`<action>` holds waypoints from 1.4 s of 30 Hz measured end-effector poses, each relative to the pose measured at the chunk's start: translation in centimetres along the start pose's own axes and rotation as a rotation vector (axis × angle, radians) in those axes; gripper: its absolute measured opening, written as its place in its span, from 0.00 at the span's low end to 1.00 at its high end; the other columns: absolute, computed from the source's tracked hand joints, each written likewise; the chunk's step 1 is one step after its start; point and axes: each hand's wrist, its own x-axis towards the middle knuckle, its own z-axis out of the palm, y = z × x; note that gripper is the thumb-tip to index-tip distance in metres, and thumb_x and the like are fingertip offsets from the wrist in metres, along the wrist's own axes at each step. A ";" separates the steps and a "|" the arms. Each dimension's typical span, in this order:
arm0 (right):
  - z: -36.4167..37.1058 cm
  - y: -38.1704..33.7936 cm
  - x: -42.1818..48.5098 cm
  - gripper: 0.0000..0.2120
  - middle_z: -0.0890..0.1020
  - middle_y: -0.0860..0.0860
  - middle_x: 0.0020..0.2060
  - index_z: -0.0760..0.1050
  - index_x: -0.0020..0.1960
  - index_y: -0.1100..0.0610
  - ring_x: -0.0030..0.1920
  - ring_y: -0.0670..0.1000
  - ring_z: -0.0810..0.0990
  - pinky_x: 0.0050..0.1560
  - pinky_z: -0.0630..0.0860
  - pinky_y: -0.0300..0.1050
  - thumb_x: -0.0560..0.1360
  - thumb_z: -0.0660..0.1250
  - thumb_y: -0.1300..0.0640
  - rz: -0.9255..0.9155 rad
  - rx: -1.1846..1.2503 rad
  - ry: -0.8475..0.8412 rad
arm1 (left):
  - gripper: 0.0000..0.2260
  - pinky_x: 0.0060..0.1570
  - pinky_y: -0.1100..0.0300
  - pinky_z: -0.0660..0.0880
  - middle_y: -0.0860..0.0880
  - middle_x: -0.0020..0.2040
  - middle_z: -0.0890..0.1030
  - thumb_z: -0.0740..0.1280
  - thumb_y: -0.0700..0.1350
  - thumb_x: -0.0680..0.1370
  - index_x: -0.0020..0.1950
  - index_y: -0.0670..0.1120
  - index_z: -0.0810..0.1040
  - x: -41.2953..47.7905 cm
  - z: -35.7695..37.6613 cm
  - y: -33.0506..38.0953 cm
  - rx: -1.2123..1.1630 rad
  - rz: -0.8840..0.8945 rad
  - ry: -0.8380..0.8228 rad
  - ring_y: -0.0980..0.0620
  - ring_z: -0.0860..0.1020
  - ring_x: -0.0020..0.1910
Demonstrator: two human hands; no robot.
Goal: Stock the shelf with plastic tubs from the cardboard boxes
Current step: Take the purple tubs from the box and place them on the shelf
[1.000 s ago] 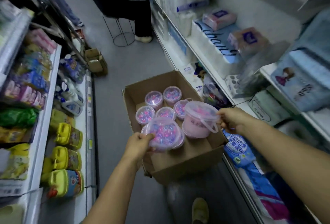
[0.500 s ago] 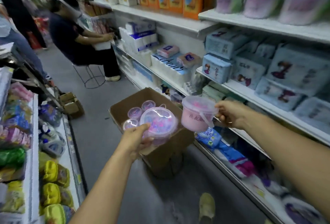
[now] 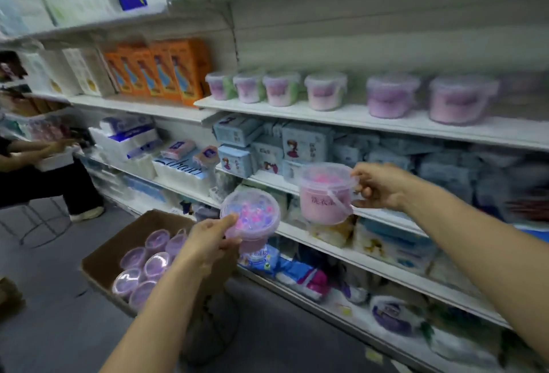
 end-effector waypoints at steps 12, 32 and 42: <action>-27.3 -4.6 -7.8 0.10 0.72 0.50 0.19 0.71 0.34 0.57 0.17 0.45 0.65 0.41 0.81 0.51 0.73 0.66 0.60 -0.154 0.111 0.215 | 0.16 0.41 0.51 0.81 0.44 0.29 0.80 0.69 0.45 0.76 0.56 0.35 0.74 -7.3 26.5 2.4 -0.085 0.041 -0.307 0.50 0.79 0.26; -37.1 -9.1 0.6 0.10 0.69 0.47 0.14 0.70 0.36 0.57 0.14 0.43 0.65 0.32 0.77 0.48 0.75 0.64 0.63 -0.210 0.162 0.453 | 0.17 0.54 0.45 0.79 0.43 0.39 0.85 0.72 0.47 0.75 0.57 0.37 0.76 -9.4 36.9 5.9 -0.110 0.035 -0.368 0.47 0.81 0.34; -37.3 -9.1 0.0 0.11 0.73 0.54 0.30 0.72 0.43 0.59 0.27 0.51 0.69 0.31 0.72 0.43 0.78 0.62 0.52 -0.233 -0.054 0.527 | 0.18 0.48 0.47 0.81 0.43 0.43 0.80 0.71 0.45 0.75 0.60 0.36 0.75 -9.6 37.0 7.1 -0.099 0.052 -0.374 0.48 0.81 0.30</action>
